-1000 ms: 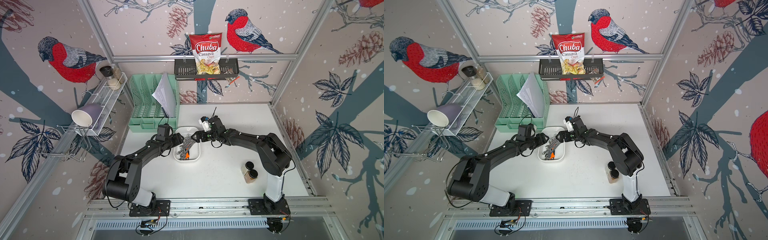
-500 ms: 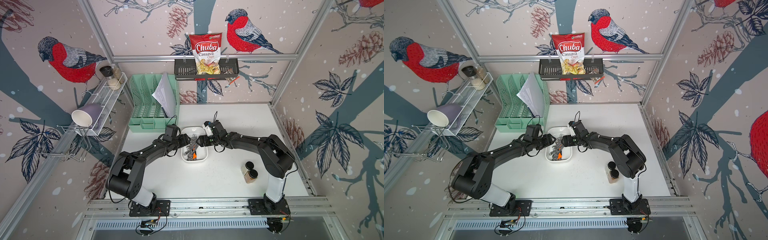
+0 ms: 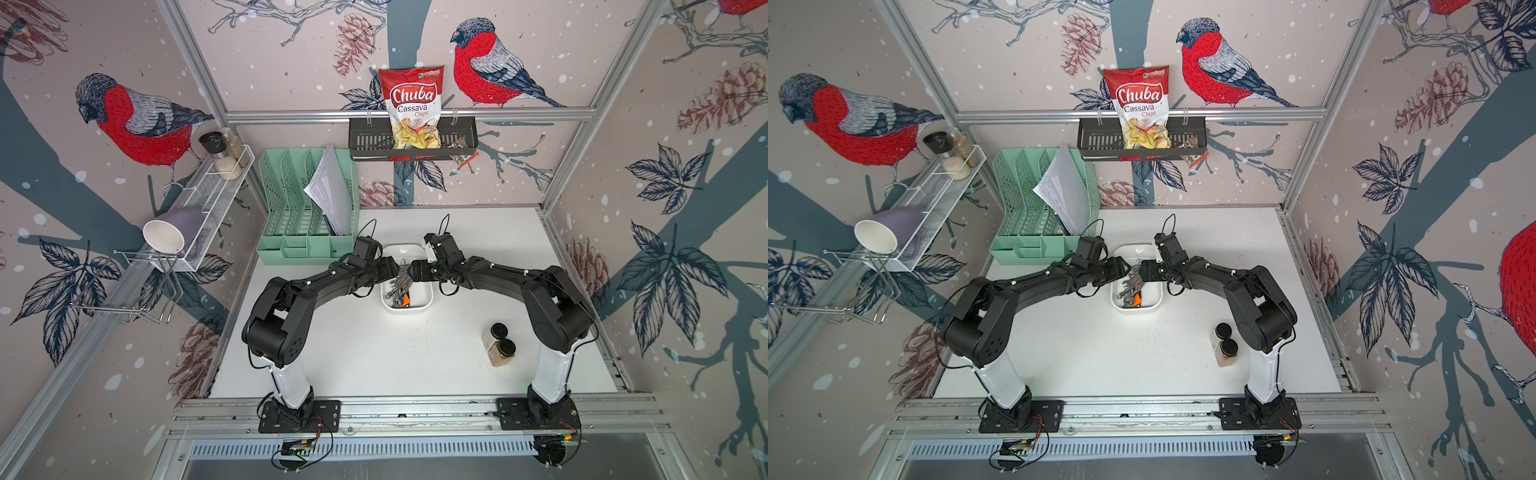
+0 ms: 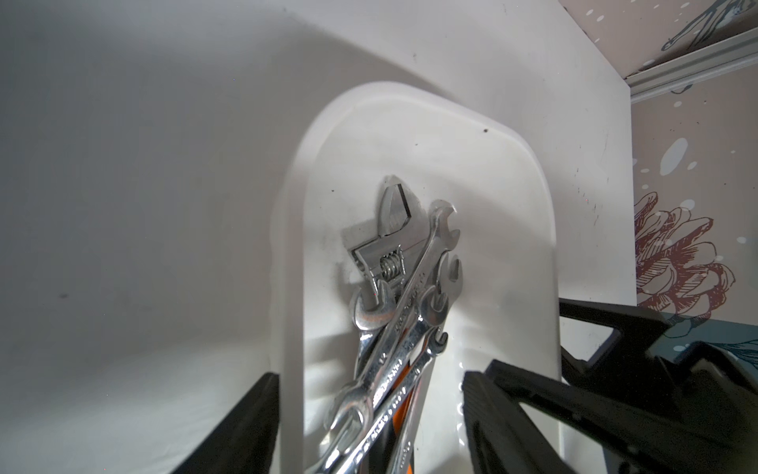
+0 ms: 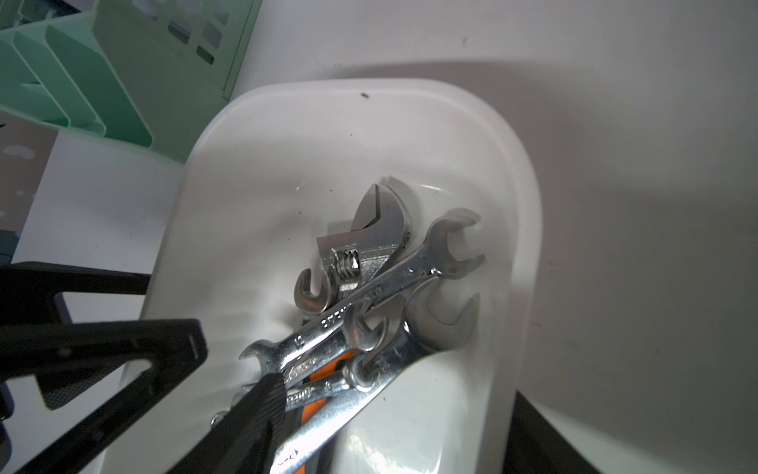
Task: Take out the wrench from the storage box
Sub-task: Move the storage box to the center of the board.
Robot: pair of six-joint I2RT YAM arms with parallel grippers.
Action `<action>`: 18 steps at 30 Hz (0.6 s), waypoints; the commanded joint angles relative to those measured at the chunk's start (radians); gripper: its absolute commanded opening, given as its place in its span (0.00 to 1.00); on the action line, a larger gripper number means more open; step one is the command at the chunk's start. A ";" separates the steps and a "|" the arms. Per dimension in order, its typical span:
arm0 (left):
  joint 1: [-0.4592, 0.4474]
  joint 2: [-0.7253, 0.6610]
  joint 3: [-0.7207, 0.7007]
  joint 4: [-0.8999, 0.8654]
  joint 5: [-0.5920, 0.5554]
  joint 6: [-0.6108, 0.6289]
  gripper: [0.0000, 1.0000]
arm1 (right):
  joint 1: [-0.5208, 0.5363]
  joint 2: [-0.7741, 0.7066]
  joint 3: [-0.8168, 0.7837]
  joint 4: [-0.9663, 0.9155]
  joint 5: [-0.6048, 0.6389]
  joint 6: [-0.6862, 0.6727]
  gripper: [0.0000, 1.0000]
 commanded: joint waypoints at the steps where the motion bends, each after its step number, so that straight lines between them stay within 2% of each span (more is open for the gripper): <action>1: -0.017 0.049 0.064 0.045 0.010 -0.017 0.73 | -0.022 -0.002 0.010 0.014 0.016 -0.015 0.80; 9: -0.028 0.160 0.206 0.025 0.003 -0.020 0.73 | -0.080 0.038 0.055 -0.010 0.037 -0.041 0.84; 14: -0.028 0.122 0.161 0.020 -0.026 -0.014 0.74 | -0.075 0.028 0.084 -0.070 0.127 -0.084 1.00; 18: -0.028 0.055 0.123 -0.015 -0.083 0.016 0.75 | -0.060 0.009 0.096 -0.112 0.263 -0.103 1.00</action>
